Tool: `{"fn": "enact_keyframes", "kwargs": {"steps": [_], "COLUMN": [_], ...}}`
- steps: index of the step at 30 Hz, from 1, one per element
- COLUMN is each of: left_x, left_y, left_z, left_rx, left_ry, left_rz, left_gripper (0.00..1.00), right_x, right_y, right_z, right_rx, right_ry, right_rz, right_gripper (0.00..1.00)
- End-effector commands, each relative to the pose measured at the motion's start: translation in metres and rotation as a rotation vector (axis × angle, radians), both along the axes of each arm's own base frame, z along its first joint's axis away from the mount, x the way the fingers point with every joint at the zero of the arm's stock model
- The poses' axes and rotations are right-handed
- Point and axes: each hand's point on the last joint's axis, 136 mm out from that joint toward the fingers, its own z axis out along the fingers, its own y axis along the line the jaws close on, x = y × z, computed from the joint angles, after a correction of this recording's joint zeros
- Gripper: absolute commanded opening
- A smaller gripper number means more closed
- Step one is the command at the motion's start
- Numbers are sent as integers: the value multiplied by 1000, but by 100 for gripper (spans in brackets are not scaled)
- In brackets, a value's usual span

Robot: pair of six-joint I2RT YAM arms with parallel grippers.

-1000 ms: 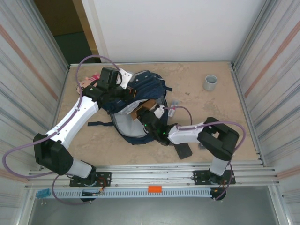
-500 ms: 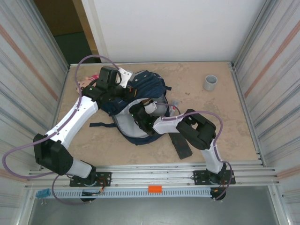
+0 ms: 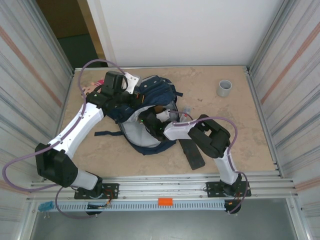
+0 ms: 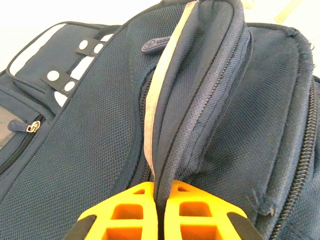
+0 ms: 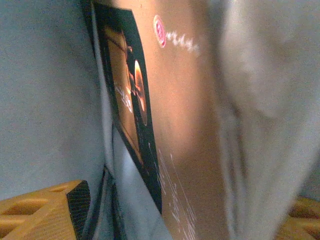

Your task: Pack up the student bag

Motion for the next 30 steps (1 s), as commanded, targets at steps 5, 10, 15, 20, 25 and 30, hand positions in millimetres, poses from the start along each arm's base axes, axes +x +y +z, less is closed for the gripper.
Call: {"fn": "enact_keyframes", "kwargs": {"steps": [5, 10, 15, 20, 25, 30], "left_x": [8, 8, 4, -5, -20, -31], "left_y": [3, 6, 8, 5, -2, -12], "left_z": [32, 22, 7, -18, -52, -85], "left_rx": [-65, -40, -22, -30, 21, 34], "left_ry": [-117, -108, -95, -65, -21, 44], "left_rz": [19, 24, 20, -7, -32, -56], "left_gripper": [0, 0, 0, 0, 0, 0], "right_x": [-50, -74, -101, -121, -136, -136], "right_y": [-30, -37, -61, -99, -137, -142], "right_z": [3, 22, 36, 60, 78, 86], "right_rx": [-99, -147, -214, -358, -463, -429], "right_ry": [46, 31, 6, -20, -19, -68], "right_rz": [65, 151, 226, 272, 276, 376], "right_gripper": [75, 77, 76, 75, 76, 76]}}
